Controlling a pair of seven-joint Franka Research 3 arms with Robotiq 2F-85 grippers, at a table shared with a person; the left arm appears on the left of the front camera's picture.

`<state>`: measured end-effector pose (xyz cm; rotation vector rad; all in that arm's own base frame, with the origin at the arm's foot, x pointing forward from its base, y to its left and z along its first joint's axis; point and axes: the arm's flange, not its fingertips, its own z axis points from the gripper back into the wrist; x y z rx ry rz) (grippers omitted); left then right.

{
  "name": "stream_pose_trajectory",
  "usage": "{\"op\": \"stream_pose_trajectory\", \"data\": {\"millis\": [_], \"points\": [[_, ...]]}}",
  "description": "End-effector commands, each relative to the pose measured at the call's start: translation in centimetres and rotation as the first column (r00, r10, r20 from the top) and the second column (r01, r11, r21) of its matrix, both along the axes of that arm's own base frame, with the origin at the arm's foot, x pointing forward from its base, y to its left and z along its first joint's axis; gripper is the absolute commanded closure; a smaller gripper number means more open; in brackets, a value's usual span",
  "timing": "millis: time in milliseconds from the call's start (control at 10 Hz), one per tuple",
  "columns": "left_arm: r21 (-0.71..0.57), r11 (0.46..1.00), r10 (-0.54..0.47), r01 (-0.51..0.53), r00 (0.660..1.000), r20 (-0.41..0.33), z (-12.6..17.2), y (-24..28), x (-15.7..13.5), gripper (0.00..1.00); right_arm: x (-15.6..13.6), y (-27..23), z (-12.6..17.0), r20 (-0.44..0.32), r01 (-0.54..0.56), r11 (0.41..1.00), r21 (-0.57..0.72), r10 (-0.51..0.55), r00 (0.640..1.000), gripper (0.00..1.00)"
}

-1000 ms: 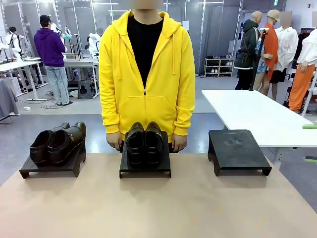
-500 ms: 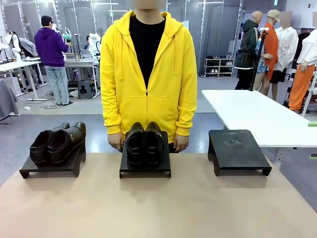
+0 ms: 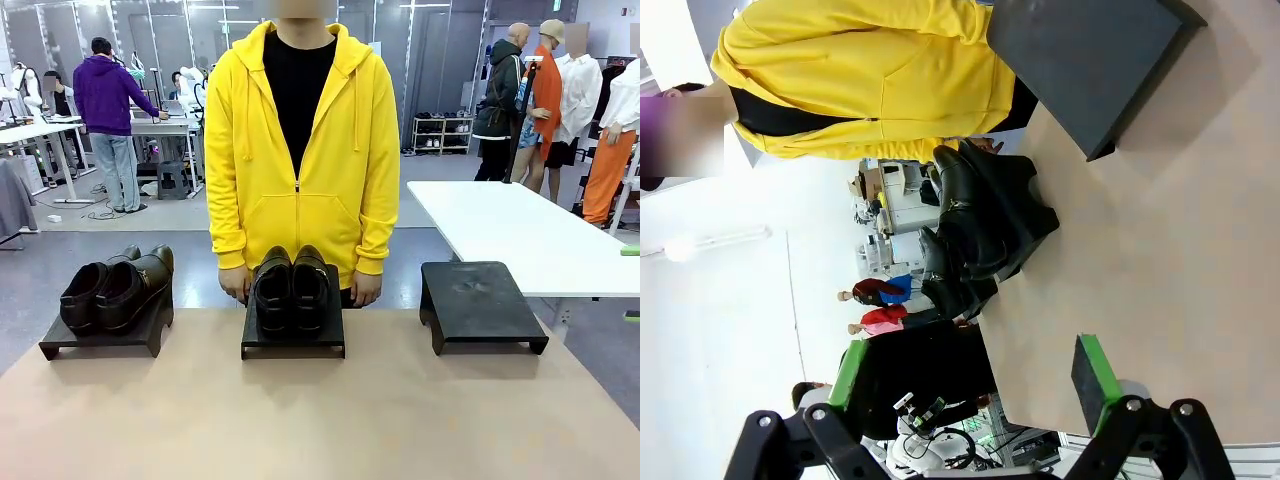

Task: Place the shoes on the stand as instructed by the person.
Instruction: Pick up another pair of Shoes and place it on the Shoes Stand indicated by the person.

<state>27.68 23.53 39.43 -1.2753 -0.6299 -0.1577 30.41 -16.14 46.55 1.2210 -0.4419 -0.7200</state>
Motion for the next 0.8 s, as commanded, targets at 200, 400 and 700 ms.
{"op": "stream_pose_trajectory", "data": {"millis": [200, 400, 700], "points": [[0.001, 1.0, -0.013, 0.012, 1.0, 0.016, 0.16, -0.07, -0.37, 0.0, -0.08, -0.12, -0.18, -0.002, -0.005, 1.0, 0.0, 0.005, 1.0, 0.0], [0.001, 1.0, -0.013, 0.012, 1.0, 0.016, 0.16, -0.07, -0.37, 0.0, -0.08, -0.12, -0.18, -0.002, -0.005, 1.0, 0.0, 0.005, 1.0, 0.0], [0.001, 1.0, -0.013, 0.012, 1.0, 0.016, 0.16, -0.07, -0.37, 0.0, -0.08, -0.12, -0.18, -0.002, -0.005, 1.0, 0.0, 0.005, 1.0, 0.0]]}}
